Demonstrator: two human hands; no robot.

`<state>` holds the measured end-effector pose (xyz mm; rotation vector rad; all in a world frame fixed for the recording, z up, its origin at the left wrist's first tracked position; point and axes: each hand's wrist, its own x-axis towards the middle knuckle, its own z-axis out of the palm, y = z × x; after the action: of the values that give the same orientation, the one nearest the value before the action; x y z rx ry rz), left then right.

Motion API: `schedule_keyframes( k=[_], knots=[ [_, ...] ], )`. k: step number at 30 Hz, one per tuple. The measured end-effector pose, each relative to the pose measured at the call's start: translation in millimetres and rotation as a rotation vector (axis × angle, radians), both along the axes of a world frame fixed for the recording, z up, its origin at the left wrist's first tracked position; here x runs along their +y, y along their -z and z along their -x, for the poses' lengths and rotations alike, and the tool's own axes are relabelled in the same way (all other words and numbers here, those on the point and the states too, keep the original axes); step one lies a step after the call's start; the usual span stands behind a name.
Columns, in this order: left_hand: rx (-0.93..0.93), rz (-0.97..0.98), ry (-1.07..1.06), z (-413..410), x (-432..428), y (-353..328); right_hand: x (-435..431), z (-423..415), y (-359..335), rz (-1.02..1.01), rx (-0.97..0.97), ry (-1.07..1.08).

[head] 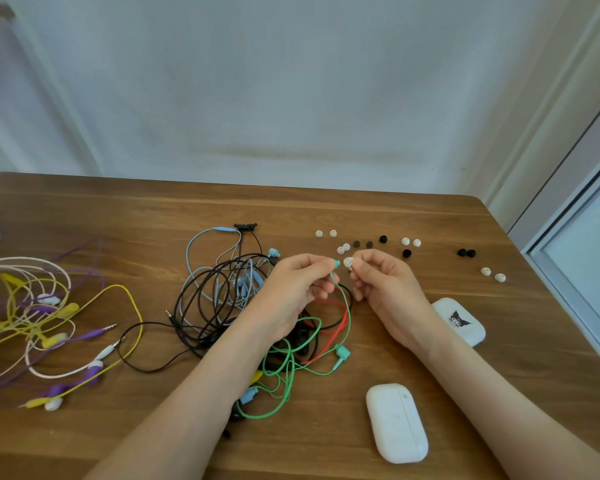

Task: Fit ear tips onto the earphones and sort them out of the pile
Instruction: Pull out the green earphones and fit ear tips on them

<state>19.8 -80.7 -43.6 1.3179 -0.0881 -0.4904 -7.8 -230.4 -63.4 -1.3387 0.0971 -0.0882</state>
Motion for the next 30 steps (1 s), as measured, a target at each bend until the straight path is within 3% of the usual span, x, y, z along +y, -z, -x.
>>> schedule_keyframes(
  k=[13, 22, 30],
  knots=[
    [0.001, -0.012, 0.072, 0.2, 1.6, -0.5, -3.2, 1.1, -3.6, 0.044, 0.02, -0.117],
    [0.024, 0.03, 0.044, -1.3, 2.3, -1.1, 3.2, 2.2, -2.4, 0.134, 0.029, 0.02],
    [-0.015, -0.01, 0.071, -3.0, 2.6, 1.4, 0.0, 2.5, -2.7, 0.118, 0.003, -0.106]
  ],
)
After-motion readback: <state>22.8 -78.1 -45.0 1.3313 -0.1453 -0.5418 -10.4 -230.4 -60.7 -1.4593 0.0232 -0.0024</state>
